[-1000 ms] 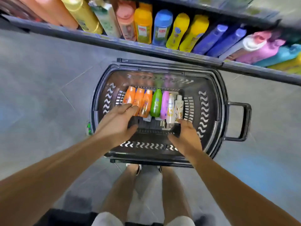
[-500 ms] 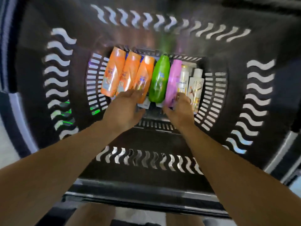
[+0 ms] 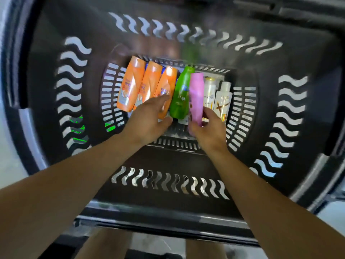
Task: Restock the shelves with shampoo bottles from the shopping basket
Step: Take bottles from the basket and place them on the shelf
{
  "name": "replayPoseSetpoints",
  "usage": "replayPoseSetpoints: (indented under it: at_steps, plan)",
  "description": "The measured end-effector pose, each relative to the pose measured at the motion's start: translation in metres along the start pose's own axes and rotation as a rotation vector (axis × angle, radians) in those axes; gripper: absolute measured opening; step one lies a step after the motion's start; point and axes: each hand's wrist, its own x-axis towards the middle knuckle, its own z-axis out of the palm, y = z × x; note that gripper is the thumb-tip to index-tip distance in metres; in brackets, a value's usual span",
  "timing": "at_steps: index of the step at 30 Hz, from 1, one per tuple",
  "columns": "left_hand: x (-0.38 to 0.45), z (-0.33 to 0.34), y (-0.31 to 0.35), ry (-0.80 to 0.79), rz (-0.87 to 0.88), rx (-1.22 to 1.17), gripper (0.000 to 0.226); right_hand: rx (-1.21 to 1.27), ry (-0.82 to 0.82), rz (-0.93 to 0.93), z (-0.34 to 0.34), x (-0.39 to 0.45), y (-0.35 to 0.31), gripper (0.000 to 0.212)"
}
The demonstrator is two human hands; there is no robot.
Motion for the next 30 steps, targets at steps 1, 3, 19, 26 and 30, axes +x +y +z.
replayPoseSetpoints:
  at_steps: [1, 3, 19, 26, 30]
  plan:
    - [-0.002, -0.003, 0.009, -0.003, -0.021, -0.141, 0.055, -0.013, -0.002, -0.047, -0.004, -0.01, -0.007, 0.034]
    - [-0.004, -0.009, 0.027, -0.028, -0.076, -0.444, 0.05, -0.067, 0.012, -0.16, -0.007, -0.027, -0.023, 0.042]
    - [-0.024, -0.042, 0.008, -0.006, -0.36, -1.116, 0.046, 0.246, -0.225, -0.082, 0.021, -0.045, -0.065, 0.059]
    - [-0.019, -0.046, -0.004, -0.01, -0.339, -1.084, 0.069, 0.531, -0.533, 0.131, 0.027, -0.032, -0.055, 0.05]
    - [-0.013, -0.041, -0.011, 0.063, -0.34, -0.92, 0.069, 0.273, -0.542, 0.02, 0.027, -0.015, -0.049, 0.039]
